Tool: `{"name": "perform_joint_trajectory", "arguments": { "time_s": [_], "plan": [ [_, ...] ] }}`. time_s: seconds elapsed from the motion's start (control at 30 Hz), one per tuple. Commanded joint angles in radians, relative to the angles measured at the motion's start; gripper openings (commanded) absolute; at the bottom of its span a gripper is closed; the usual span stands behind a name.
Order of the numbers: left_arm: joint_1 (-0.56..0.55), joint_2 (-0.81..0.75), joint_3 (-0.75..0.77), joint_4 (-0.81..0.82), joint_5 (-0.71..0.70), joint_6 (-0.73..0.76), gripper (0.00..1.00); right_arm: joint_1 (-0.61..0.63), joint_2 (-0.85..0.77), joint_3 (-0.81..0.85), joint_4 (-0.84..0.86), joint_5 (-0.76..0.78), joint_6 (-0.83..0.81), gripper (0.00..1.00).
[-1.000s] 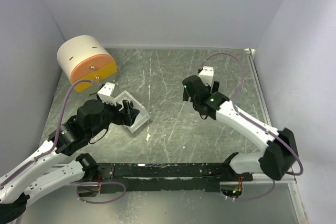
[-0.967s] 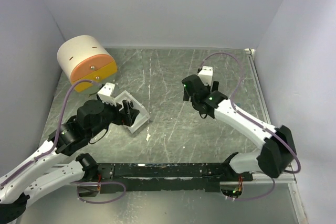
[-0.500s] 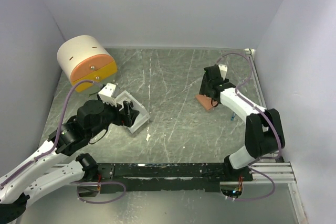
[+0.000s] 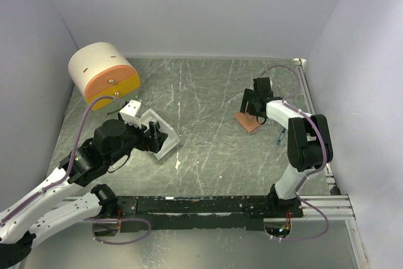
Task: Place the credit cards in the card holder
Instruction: Move the card holder to the center of the board.
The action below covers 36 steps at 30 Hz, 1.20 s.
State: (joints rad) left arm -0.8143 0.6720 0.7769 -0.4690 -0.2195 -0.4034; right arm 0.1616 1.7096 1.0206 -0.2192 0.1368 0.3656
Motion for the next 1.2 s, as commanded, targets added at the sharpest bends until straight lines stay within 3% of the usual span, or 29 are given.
{"name": "perform_joint_trajectory", "arguments": {
  "time_s": [0.0, 0.3, 0.63, 1.17],
  "plan": [
    [0.007, -0.009, -0.006, 0.003, 0.021, 0.015, 0.99, -0.014, 0.055, 0.03, 0.034, -0.073, -0.033, 0.7],
    [0.006, -0.012, -0.009, 0.009, 0.019, 0.021, 0.99, -0.014, 0.059, -0.013, 0.037, -0.146, -0.026, 0.66],
    [0.006, 0.065, 0.004, -0.009, 0.041, 0.025, 0.98, 0.009, -0.037, -0.16, 0.049, -0.251, 0.09, 0.59],
    [0.006, 0.144, 0.002, 0.054, 0.258, 0.006, 0.84, 0.356, -0.245, -0.348, 0.031, -0.189, 0.292, 0.52]
  ]
}}
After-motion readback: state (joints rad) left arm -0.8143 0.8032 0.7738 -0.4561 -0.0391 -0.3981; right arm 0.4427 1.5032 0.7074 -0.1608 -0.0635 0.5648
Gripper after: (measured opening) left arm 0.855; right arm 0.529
